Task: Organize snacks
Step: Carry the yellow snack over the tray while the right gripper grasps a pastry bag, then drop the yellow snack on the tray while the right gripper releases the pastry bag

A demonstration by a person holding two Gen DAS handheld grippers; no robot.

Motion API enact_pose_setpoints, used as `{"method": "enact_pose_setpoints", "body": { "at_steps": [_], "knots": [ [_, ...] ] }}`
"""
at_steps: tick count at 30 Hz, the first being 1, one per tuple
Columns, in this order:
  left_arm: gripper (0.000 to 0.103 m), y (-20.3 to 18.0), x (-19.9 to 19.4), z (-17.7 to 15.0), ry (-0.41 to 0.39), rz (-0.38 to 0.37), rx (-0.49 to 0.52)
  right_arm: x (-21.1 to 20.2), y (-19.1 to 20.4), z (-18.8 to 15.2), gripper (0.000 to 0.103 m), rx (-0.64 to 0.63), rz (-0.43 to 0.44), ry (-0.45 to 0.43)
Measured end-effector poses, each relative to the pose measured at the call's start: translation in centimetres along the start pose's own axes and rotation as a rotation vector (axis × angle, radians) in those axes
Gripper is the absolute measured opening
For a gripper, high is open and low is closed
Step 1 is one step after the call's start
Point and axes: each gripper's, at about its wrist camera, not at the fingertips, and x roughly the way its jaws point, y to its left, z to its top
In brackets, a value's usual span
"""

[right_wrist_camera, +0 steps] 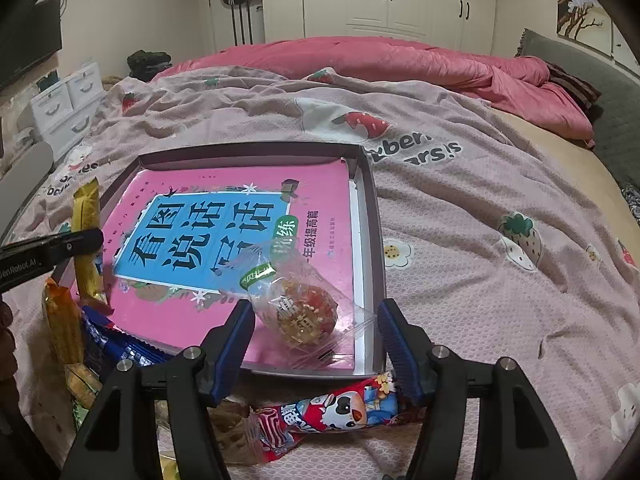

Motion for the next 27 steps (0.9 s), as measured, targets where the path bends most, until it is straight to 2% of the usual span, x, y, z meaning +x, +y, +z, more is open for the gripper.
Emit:
{"method": "enact_pose_setpoints", "body": {
  "at_steps": [6,17,27],
  "knots": [
    [0.017,0.01,0.3,-0.24,0.017,0.005,0.0,-0.02,-0.06,-0.02,0.064,0.005,0.004,-0.001],
    [0.035,0.23,0.45,-0.26,0.031,-0.004,-0.012,-0.24,-0.43,-0.05,0.064,0.023,0.016,-0.006],
    [0.044,-0.01,-0.28,-0.18,0.019,-0.006,-0.008,-0.8,-0.67,0.08,0.064,0.034,0.026,-0.034]
  ]
}}
